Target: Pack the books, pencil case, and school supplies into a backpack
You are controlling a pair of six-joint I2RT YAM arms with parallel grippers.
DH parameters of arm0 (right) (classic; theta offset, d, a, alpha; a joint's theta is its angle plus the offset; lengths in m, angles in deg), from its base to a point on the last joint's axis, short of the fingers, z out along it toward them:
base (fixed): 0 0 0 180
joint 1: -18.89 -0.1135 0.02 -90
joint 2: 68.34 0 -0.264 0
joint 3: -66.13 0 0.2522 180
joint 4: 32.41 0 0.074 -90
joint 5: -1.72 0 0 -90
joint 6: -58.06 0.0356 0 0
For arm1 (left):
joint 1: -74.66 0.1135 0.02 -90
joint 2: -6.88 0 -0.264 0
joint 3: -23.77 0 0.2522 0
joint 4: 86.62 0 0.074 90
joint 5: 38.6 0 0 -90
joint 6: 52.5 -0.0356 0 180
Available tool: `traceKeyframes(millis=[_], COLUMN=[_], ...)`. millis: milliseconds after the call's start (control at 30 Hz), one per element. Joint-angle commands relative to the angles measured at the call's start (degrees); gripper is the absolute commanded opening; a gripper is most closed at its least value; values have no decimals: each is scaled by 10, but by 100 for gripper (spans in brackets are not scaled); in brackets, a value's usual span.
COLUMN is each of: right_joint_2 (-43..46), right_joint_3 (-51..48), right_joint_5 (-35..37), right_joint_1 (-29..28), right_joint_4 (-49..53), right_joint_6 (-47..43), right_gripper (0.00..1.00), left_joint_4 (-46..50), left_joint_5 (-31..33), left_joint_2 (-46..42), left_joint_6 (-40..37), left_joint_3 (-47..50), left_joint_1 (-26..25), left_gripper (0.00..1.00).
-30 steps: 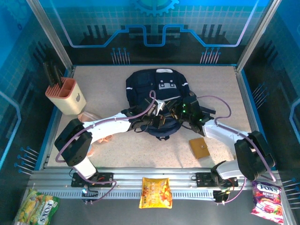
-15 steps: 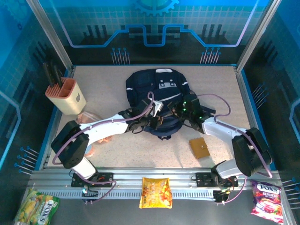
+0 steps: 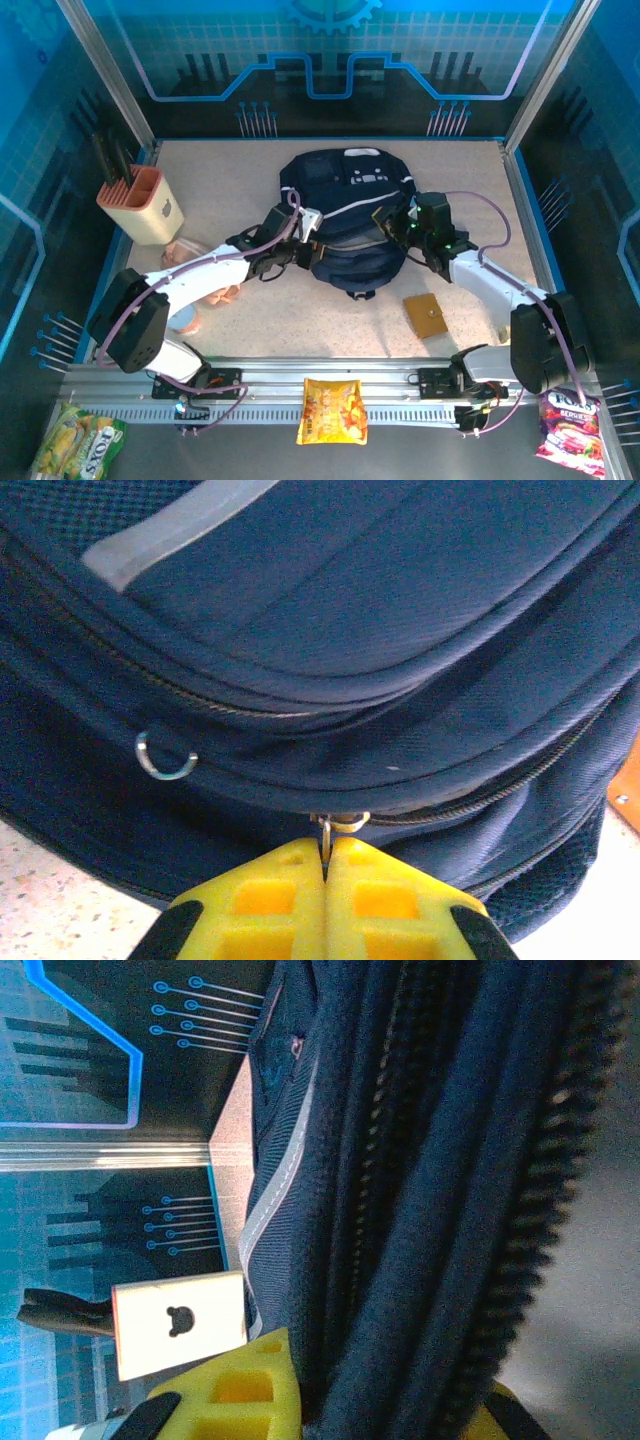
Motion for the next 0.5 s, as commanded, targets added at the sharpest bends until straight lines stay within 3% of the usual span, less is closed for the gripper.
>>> traceKeyframes(millis=[0, 267, 467], right_joint_2=[13, -2, -6], right_joint_3=[32, 49, 52], right_joint_5=[-20, -53, -66], right_joint_1=[15, 16, 17], right_joint_4=[-16, -13, -5], right_joint_6=[-32, -46, -56], right_gripper=[12, 12, 12], left_joint_4=[8, 4, -21], left_joint_5=[-12, -21, -38], left_joint_2=[-16, -5, 17], left_joint_6=[-32, -51, -23], left_joint_3=[8, 7, -1], left_joint_1=[24, 64, 110], left_gripper=[0, 0, 0])
